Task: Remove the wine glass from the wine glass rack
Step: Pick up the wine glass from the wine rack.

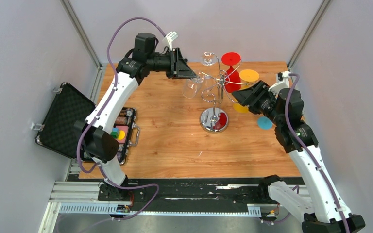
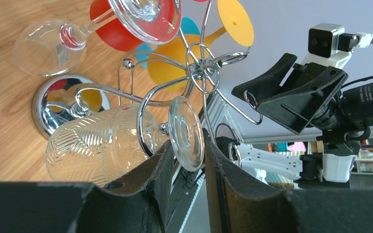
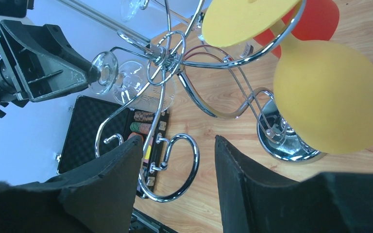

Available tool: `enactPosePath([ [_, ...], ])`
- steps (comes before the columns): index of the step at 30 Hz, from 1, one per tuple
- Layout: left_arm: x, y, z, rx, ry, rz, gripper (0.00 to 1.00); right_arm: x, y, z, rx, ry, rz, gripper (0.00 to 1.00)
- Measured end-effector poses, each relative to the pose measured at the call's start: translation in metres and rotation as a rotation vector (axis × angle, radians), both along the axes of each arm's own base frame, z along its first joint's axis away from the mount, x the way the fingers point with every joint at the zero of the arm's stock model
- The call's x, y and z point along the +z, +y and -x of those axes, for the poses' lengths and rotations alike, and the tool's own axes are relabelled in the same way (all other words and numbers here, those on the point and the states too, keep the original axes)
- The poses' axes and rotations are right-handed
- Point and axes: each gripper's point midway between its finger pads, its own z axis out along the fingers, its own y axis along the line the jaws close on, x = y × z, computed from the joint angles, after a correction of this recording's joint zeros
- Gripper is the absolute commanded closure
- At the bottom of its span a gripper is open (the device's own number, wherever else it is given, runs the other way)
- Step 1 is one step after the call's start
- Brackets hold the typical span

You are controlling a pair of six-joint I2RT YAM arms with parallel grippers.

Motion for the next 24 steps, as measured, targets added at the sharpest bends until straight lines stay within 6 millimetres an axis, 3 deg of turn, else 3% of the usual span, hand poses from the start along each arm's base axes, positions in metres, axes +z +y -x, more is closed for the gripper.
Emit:
enactPosePath([
  [6,-0.004,0.001,-0.002,0.011,0.027,-0.024,0.70,-0.006,0.000,0.001,0.000,0.005,0.002,0.45],
  [18,-0.007,0.001,-0.006,0.030,0.065,-0.043,0.84,0.002,-0.003,0.010,-0.001,-0.031,-0.008,0.45],
  [22,-0.007,0.001,-0.006,0.033,0.084,-0.046,0.98,0.006,-0.004,0.014,-0.002,-0.046,-0.012,0.45],
  [24,-0.006,0.001,-0.007,0.035,0.092,-0.047,1.00,0.005,-0.005,0.015,-0.001,-0.049,-0.011,0.45],
])
